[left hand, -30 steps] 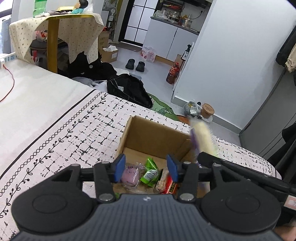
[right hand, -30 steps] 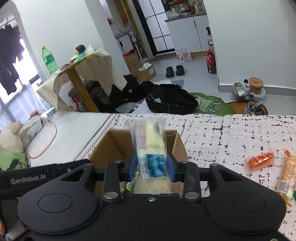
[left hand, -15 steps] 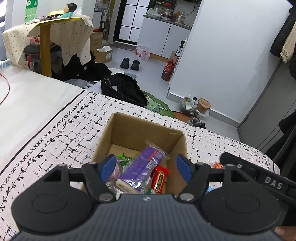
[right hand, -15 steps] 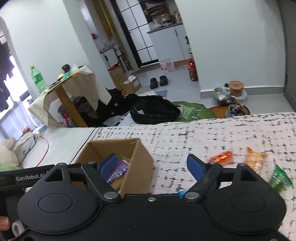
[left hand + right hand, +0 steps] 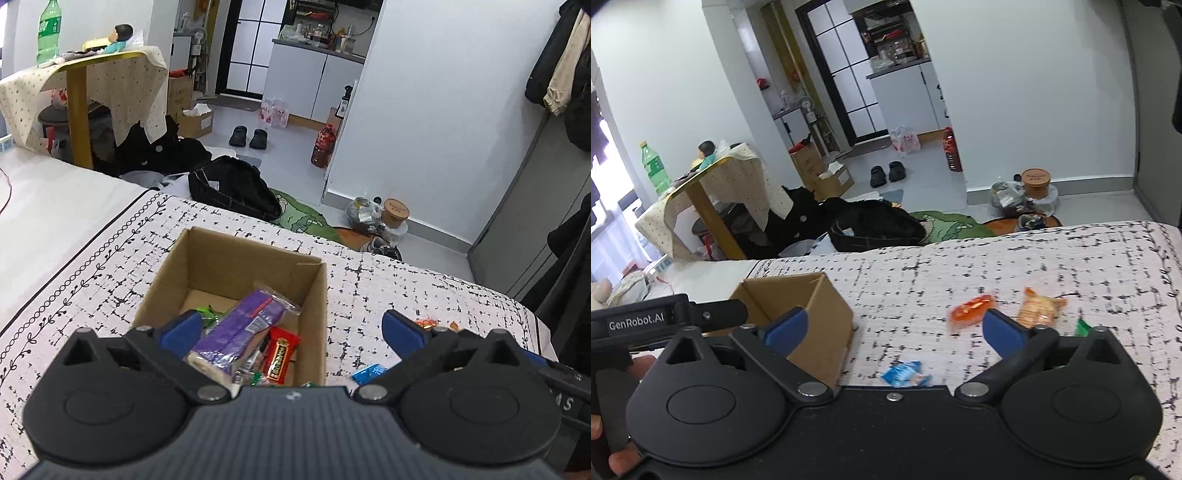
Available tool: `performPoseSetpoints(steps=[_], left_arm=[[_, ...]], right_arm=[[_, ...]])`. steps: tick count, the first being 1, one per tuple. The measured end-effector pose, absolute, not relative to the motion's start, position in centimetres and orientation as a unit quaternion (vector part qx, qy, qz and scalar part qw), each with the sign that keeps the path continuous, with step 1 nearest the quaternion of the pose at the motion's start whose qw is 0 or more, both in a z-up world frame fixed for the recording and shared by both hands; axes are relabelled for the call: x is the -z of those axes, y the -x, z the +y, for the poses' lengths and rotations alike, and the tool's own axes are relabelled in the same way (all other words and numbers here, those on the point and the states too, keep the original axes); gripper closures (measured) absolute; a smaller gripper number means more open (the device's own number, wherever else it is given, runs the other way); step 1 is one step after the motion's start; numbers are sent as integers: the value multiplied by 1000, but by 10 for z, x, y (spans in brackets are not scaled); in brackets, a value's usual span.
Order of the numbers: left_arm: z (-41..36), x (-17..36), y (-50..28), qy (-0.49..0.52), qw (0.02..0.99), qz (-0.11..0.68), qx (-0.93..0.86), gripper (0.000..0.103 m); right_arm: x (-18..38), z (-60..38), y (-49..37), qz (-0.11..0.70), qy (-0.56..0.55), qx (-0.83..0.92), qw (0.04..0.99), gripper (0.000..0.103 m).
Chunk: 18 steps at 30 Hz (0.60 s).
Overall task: Organize snacks
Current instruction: 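Move both tools back toward the blue bag and green packet on the bed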
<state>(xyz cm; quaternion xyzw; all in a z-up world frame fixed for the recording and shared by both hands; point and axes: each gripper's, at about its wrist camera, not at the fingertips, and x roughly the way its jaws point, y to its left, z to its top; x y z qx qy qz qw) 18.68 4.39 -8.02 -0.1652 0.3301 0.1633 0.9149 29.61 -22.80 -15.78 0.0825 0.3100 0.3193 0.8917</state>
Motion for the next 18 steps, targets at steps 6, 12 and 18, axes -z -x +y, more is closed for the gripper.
performPoseSetpoints(steps=[6,12,18], left_arm=[[27,80,-192,165,918,330,-143,0],[9,82,-199,163,921,331,-127,0],[-7,86,-207,161,921,340,-103,0]], right_arm=[[165,-256,-297,310,-97,-308,894,0],[175,-278,-300,311,-105,-285,900,0],[181,-293,-305,314,-115,-268,904,0]])
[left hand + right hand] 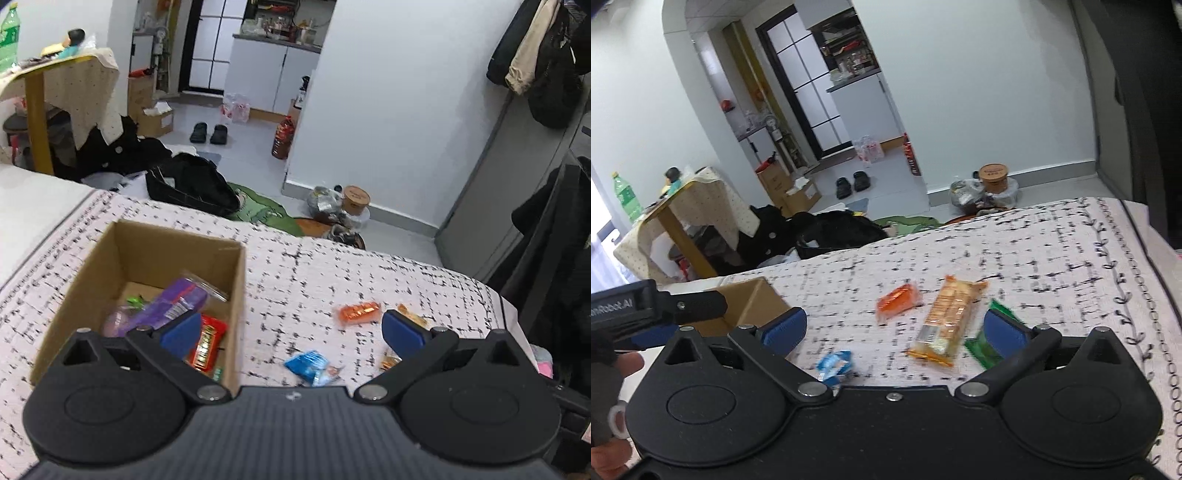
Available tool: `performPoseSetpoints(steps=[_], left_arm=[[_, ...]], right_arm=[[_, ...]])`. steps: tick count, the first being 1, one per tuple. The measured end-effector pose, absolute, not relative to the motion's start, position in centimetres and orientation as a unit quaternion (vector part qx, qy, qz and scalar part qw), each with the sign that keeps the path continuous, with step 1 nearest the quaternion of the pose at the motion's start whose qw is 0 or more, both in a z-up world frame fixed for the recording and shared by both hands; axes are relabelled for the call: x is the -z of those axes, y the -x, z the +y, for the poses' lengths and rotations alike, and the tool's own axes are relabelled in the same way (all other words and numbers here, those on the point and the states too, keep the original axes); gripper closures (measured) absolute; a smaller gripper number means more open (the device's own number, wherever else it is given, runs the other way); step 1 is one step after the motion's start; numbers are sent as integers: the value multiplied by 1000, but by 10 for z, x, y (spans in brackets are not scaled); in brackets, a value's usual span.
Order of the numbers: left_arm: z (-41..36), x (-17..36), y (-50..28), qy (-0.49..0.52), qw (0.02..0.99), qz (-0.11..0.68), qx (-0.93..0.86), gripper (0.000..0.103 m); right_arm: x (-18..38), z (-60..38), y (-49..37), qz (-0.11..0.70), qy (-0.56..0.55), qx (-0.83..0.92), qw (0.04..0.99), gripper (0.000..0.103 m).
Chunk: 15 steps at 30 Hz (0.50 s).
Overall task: Organize snacks
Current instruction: 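Move both tools back toward the blue bag and green packet on the bed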
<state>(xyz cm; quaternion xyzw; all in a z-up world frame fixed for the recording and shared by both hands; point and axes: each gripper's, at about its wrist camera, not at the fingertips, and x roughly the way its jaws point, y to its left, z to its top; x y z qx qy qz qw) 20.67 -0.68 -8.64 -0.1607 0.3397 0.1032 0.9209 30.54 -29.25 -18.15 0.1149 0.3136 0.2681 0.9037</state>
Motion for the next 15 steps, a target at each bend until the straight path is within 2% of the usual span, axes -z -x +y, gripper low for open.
performPoseSetpoints(steps=[12,15], left_arm=[[-33,100,-227,172,916,354,-79,3],[-40,107,-232,176,914,358,-72,8]], right_arm=[[200,-313,-317,335,-123,-230,905,0],[205,-318,-321,338,-130,-222,906,0]])
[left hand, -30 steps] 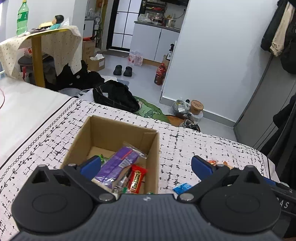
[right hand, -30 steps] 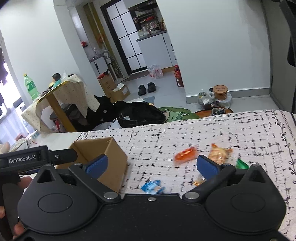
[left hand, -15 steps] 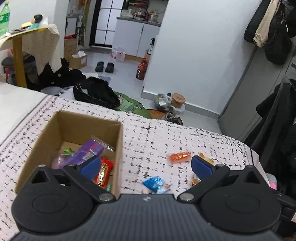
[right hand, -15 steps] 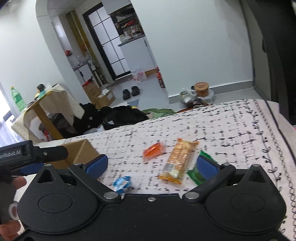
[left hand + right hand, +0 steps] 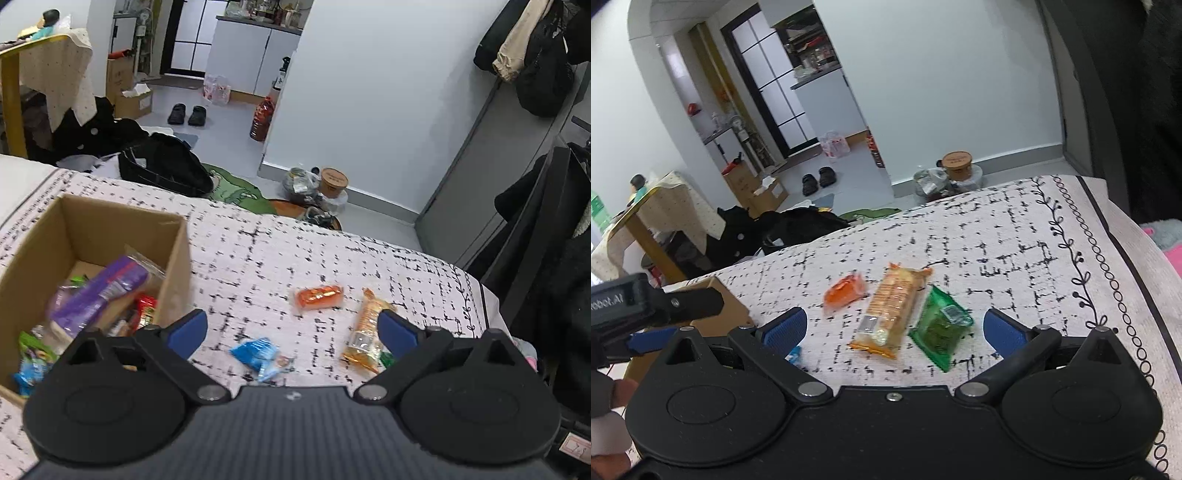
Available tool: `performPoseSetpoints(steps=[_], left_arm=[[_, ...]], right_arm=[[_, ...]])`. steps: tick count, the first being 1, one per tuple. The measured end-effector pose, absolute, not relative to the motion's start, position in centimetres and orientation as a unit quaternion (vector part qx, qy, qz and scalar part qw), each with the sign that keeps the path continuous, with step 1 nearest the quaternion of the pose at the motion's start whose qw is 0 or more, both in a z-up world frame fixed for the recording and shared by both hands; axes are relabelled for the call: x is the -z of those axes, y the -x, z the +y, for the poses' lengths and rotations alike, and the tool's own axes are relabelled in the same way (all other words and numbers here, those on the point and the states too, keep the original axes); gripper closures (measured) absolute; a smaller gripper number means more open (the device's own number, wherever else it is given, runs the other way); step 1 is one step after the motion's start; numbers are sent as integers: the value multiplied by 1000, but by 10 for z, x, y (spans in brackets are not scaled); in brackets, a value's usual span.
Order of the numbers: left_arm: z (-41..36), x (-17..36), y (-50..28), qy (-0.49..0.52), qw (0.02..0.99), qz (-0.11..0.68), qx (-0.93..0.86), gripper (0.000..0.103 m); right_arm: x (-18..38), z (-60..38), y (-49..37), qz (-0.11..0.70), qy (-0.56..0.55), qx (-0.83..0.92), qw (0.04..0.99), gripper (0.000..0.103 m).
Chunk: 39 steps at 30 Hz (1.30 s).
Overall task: Organize snacks
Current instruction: 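Move both tools back toward the blue bag and green packet on the bed, then grasp the blue candy packet with the left tool while the right tool grasps the green packet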
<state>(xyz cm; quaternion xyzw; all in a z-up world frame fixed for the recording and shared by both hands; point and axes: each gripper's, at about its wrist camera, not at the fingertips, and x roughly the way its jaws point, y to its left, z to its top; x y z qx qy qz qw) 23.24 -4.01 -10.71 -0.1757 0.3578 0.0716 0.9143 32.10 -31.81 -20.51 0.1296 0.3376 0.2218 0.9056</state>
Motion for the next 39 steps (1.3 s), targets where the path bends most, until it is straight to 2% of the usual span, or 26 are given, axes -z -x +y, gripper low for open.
performPoseSetpoints(steps=[5,7,16,25,30,33,36,37,39], left_arm=[[-46,124,-246,178,909,369,-78,21],[-44,132,-250,185,903,378,-86,31],[-40,166,-264,202,883,407,-118,50],[-35,194,-275,219,869,425,-130,53],[-34,202,-274,218,869,423,-135,59],[-35,202,-273,211,871,423,-133,63],[-34,202,-270,209,872,423,-133,71],[-34,201,-269,207,873,422,-131,72],[-35,200,-267,203,874,422,-127,73]], right_arm=[[215,-321,-328,347,-134,-215,903,8],[218,-320,-330,350,-133,-215,902,10],[232,-314,-344,364,-126,-209,899,15],[251,-303,-359,375,-115,-193,899,19],[254,-294,-362,373,-88,-182,905,21],[254,-290,-361,372,-78,-169,909,27],[254,-287,-360,367,-62,-165,913,44],[253,-286,-360,366,-58,-163,914,53],[252,-286,-359,364,-53,-165,915,58]])
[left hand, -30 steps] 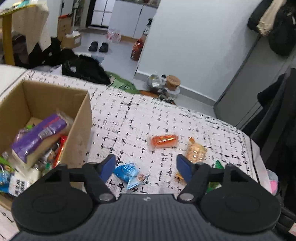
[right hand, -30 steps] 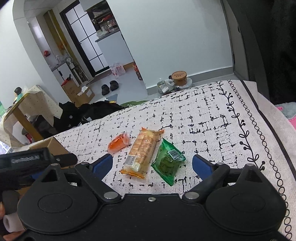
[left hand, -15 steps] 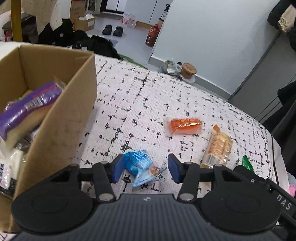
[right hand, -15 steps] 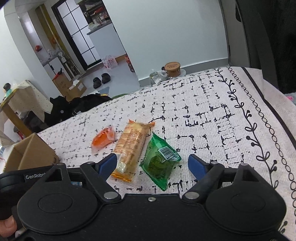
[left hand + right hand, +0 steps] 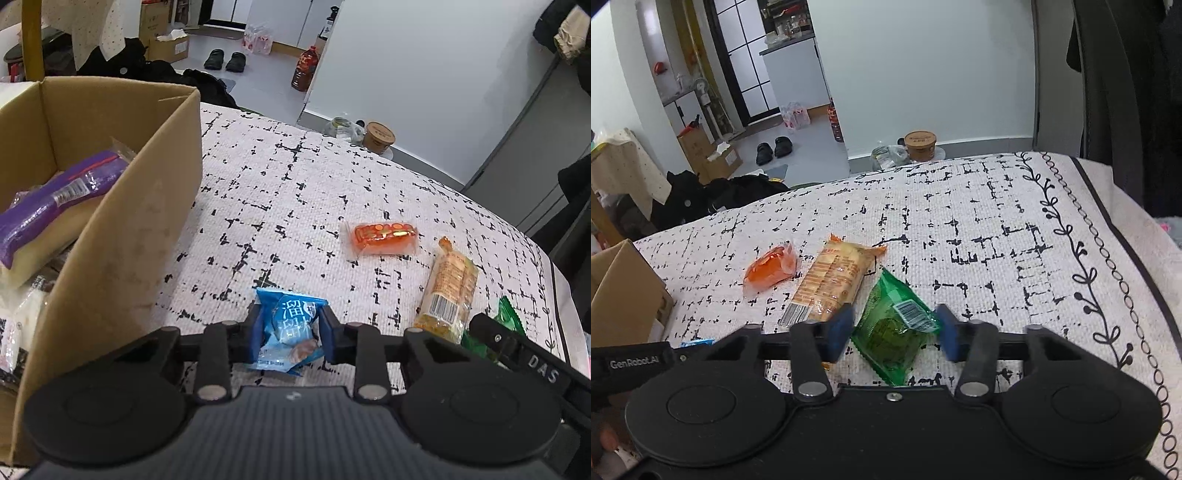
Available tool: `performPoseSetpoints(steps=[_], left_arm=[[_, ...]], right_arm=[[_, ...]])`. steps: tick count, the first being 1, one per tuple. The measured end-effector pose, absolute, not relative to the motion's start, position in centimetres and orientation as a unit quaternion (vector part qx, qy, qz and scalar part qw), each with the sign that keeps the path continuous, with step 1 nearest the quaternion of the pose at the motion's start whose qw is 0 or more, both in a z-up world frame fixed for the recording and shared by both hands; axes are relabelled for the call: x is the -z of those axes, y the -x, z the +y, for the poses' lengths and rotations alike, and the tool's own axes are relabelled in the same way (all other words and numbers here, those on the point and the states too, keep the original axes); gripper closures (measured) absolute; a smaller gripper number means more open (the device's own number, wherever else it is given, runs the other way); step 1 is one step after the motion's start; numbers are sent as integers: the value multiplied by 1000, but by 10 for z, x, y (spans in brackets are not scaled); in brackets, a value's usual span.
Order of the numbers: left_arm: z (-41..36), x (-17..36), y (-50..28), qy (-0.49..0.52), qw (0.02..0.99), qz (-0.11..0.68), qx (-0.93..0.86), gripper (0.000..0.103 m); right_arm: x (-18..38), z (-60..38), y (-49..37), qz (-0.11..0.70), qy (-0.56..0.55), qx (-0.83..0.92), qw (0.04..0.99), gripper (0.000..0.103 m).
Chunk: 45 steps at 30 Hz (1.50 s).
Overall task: Organize snacks
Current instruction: 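Grasp the blue candy packet with the left tool while the right tool grasps the green packet, then carry both packets over the cardboard box and open both tools to drop them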
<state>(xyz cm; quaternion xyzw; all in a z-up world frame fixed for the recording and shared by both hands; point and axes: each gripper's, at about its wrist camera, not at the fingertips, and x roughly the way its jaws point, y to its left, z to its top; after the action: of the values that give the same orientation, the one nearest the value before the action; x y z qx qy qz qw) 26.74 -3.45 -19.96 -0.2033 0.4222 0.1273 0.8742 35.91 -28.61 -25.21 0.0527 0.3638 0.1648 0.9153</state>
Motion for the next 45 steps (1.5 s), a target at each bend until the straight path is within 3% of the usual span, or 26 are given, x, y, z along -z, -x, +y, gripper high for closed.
performPoseSetpoints(steps=[13,45], left_arm=[[-35,175,-259,188,892,396,-109,79],[16,89,-222,189,922,313,-124,79]], right_arm=[[237,-294,-340,337,-72,-199,917,68],[159,-244,-316,251,-110,-279,920,68]])
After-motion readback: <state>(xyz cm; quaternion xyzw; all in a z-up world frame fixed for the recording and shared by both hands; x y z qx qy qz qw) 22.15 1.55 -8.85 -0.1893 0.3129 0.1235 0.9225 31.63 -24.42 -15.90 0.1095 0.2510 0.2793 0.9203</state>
